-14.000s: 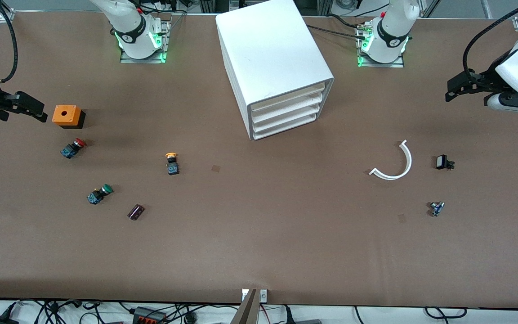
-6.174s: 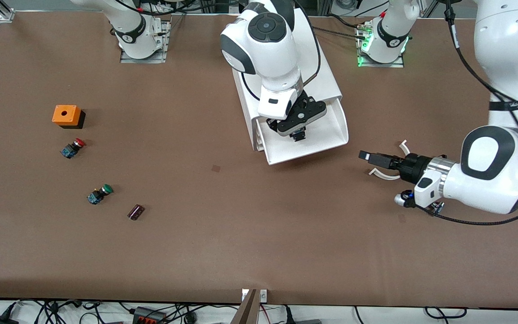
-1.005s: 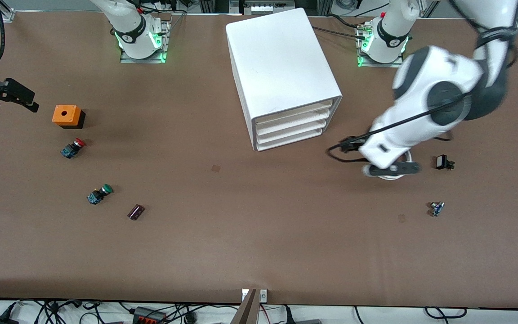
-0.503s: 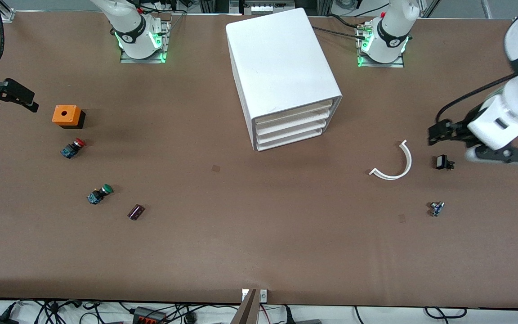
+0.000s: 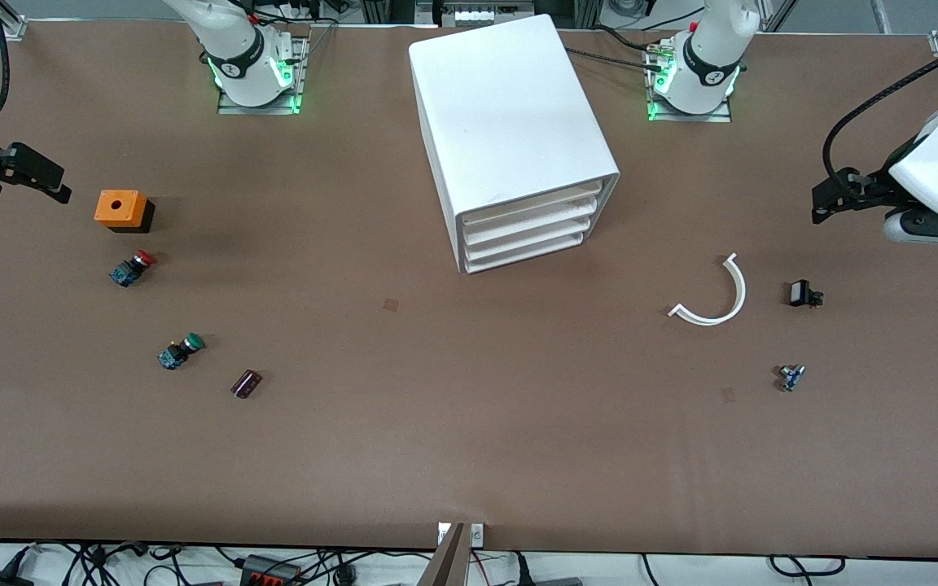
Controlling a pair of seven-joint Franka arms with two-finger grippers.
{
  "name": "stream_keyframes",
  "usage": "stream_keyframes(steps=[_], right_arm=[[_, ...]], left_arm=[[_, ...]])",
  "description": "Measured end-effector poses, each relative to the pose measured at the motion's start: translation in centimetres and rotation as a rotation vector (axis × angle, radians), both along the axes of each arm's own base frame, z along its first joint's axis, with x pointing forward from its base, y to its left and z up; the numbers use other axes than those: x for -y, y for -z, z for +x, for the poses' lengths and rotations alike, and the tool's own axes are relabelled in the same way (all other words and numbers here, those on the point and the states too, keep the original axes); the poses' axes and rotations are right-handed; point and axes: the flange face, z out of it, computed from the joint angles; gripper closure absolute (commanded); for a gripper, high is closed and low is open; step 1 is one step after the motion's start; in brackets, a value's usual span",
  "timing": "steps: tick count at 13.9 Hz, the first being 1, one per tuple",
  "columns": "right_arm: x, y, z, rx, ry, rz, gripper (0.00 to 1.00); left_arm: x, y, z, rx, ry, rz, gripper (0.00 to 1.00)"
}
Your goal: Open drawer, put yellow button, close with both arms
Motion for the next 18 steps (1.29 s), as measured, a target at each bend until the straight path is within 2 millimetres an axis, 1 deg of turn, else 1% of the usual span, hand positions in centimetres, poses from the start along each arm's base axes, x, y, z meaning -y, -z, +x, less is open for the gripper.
stream_keyframes(steps=[10,18], right_arm=[[0.03,0.69,0.40,-0.008,0.000,-0.001,0.00],[0.11,0.73,0.42,-0.009,0.001,-0.002,0.00]], left_arm=[[-0.09,0.06,-0.01,-0.002,-0.001,-0.008,0.00],[-0.01,0.17,-0.02,-0.004,0.001,-0.008,0.00]])
